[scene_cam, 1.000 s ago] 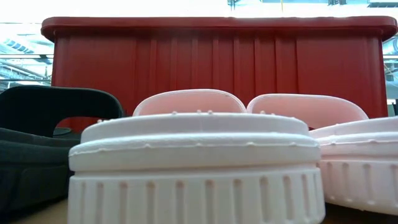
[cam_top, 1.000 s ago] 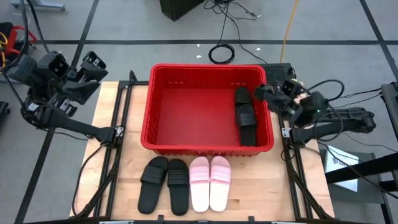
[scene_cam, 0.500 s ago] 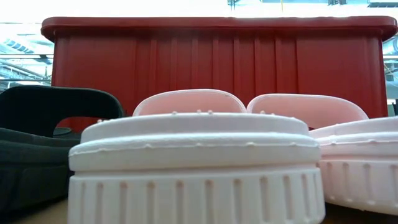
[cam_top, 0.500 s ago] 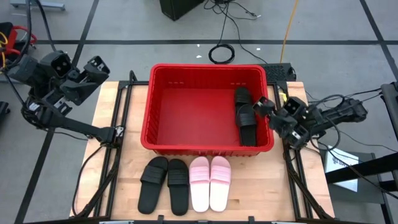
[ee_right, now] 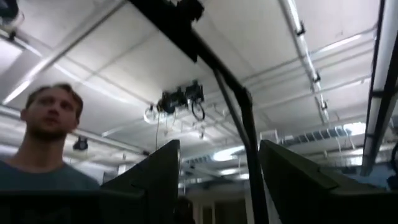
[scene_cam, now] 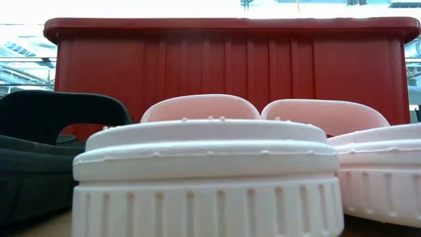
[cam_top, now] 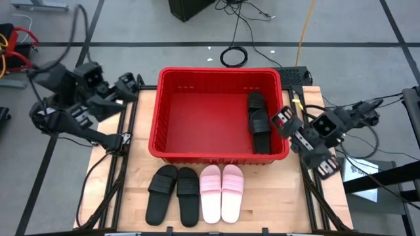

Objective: Pick and place slides into bin
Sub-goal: Put the right pink slide into the red bin

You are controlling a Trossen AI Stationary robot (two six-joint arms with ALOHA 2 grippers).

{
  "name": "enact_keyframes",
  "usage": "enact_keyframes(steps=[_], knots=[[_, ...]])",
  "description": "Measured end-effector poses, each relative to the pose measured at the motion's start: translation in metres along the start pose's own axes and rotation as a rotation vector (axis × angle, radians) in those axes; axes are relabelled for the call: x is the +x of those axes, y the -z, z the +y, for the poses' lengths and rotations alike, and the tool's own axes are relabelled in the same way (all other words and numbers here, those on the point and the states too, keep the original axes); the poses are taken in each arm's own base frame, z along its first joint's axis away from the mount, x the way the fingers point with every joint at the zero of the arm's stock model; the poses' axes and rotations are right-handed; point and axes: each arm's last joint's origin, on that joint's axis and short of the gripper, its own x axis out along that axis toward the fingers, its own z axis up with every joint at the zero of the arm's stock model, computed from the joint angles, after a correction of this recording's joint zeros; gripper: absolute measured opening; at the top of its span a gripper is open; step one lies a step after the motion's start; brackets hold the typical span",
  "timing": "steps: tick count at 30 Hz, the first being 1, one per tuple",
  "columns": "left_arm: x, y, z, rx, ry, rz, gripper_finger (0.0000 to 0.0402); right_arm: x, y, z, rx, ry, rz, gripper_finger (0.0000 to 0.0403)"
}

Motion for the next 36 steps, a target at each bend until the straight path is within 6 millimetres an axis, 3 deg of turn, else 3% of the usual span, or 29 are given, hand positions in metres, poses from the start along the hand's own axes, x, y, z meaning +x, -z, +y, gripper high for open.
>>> enact_keyframes(steps=[9,15,30,36], knots=[[0.007,-0.005,-0.007,0.039,0.100,-0.085,0.0186,0.044,-0.016,0.017,-0.045,-0.041,0.188,0.0210],[-0.003,-0.012,-0.014,0.051,0.117,-0.119,0.0186,0.060,-0.007,0.020,-0.051,0.064,0.334,0.0210],[-0.029,-0.021,-0.031,0.038,0.251,-0.073,0.0186,0.080,0.097,0.018,0.110,0.355,0.885,0.0210],[-0.033,-0.021,-0.032,0.036,0.244,-0.057,0.0186,0.063,0.162,0.017,0.204,0.448,1.190,0.0210]])
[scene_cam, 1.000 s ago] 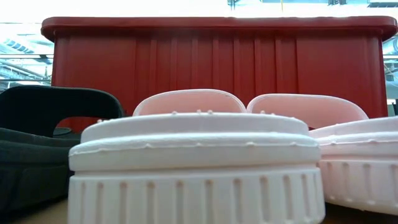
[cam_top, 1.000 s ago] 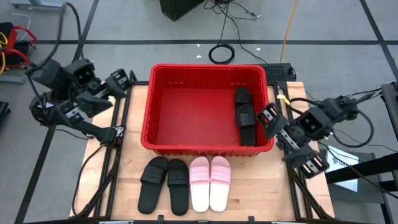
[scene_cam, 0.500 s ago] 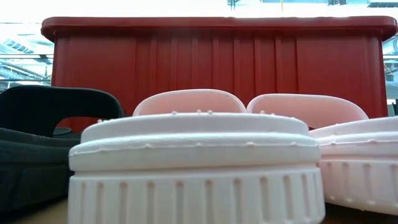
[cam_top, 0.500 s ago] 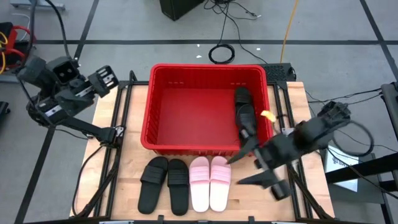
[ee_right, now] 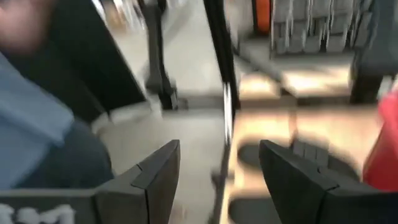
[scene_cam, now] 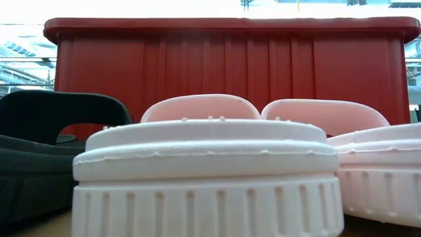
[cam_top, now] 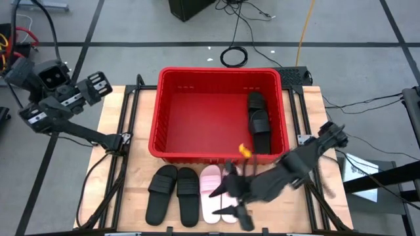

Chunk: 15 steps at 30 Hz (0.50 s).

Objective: Pick and place slides into bin
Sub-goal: Put the right pink slide into the red bin

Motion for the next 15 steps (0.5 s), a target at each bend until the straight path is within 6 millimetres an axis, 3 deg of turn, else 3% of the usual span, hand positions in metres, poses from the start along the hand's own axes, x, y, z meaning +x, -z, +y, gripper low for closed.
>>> enact_keyframes(steps=[8,15], knots=[[-0.001,0.003,0.001,-0.016,-0.001,0.043,0.0186,0.056,0.057,-0.006,-0.026,0.102,0.343,0.0210],[-0.001,0.007,0.002,-0.035,-0.011,0.073,0.0186,0.074,0.088,-0.023,-0.133,0.376,0.498,0.0210]])
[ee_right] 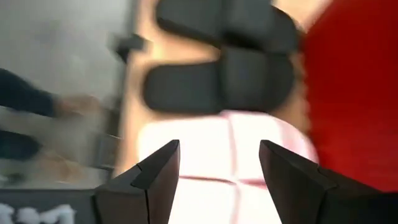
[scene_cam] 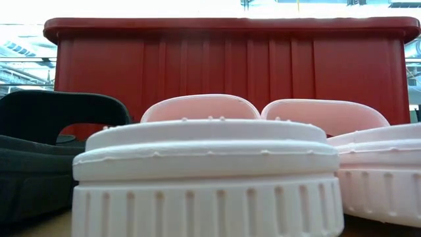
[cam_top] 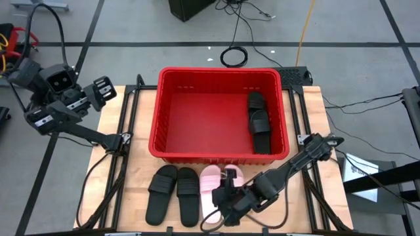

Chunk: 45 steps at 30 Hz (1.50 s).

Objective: Pick and place slides into bin
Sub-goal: Put the right pink slide into the red bin

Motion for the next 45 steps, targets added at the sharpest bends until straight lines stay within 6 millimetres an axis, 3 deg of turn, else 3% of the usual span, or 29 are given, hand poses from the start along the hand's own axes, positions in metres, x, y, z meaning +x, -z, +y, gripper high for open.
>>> enact_keyframes(steps=[7,17,24,31,35,40,45], knots=[[0.000,0.000,0.000,0.002,0.015,0.008,0.0186,0.035,0.024,0.004,-0.116,0.155,0.209,0.0210],[0.000,0.000,-0.001,0.006,0.015,0.007,0.0186,0.084,0.050,0.026,-0.220,0.245,0.317,0.0210],[0.000,0.000,0.000,0.006,0.015,0.007,0.0186,0.109,0.075,0.022,-0.120,0.383,0.361,0.0210],[0.000,0.000,0.000,0.006,0.015,0.007,0.0186,0.131,0.112,0.010,-0.051,0.483,0.477,0.0210],[0.000,0.000,0.000,0.005,0.010,0.004,0.0186,0.135,0.121,0.004,0.057,0.536,0.489,0.0207],[0.000,0.000,0.000,0.005,0.008,0.003,0.0186,0.137,0.118,0.000,0.128,0.551,0.475,0.0159],[0.000,0.000,0.000,0.005,0.008,0.003,0.0186,0.138,0.116,-0.002,0.147,0.539,0.488,0.0053]])
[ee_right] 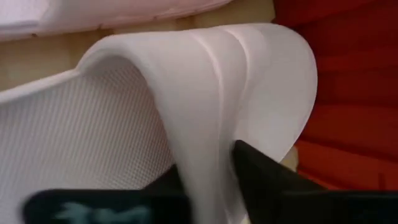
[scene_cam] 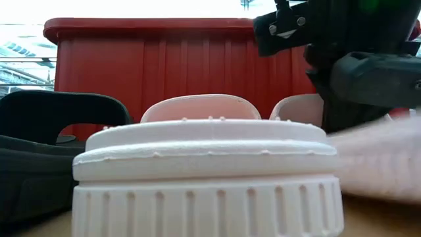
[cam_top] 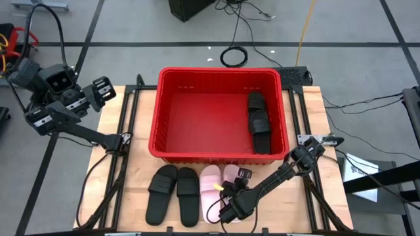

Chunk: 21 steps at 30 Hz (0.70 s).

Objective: Pick and place slides into bin
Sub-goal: Put the right pink slide into the red bin

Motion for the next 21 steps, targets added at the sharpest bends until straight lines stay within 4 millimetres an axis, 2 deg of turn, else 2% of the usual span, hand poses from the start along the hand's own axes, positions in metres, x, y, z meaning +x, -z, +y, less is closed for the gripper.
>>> enact_keyframes(steps=[2,7,16,21], knots=[[0.000,0.000,0.000,0.000,0.000,0.000,0.0186,-0.001,-0.001,-0.001,0.003,-0.005,0.002,0.0016],[0.000,0.000,0.000,0.000,0.000,0.000,0.0186,-0.013,-0.001,-0.008,0.057,-0.039,-0.012,0.0009],[0.000,0.000,0.000,0.032,0.000,0.001,0.0186,-0.070,0.000,-0.038,0.051,-0.215,-0.153,0.0003],[0.000,0.000,0.000,0.032,0.000,0.001,0.0186,-0.108,-0.001,-0.063,0.030,-0.404,-0.249,0.0002]])
